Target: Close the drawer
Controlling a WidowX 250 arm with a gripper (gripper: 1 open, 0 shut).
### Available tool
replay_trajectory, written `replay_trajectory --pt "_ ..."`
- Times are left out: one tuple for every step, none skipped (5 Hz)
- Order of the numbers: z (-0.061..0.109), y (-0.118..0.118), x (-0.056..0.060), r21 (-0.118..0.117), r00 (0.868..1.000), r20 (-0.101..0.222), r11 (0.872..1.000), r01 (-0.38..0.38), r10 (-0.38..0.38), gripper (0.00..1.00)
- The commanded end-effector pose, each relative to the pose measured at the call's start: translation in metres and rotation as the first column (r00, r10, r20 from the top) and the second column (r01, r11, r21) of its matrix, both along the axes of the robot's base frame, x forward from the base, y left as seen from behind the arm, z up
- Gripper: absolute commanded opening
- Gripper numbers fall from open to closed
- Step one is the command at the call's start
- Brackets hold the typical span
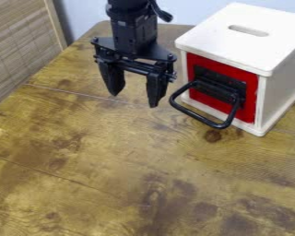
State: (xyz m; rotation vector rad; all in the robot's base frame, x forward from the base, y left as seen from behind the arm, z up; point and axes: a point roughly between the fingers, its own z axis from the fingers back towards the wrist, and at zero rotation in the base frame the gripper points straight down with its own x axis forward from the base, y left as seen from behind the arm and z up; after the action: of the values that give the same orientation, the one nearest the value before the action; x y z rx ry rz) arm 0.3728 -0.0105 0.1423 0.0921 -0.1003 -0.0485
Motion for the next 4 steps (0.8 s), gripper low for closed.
replay_trajectory --pt "0.025 0.001 -0.007 0.014 0.996 0.088 1.000 0.001 -0.002 1.00" --pt "0.029 -0.008 -0.005 0.018 0.995 0.100 1.000 -0.004 0.002 1.00" --pt "0.032 -0.017 -0.005 0.021 0.995 0.097 1.000 0.000 -0.002 1.00" --pt "0.030 -0.022 0.003 0.024 0.994 0.103 0.999 0.042 -0.044 1.00"
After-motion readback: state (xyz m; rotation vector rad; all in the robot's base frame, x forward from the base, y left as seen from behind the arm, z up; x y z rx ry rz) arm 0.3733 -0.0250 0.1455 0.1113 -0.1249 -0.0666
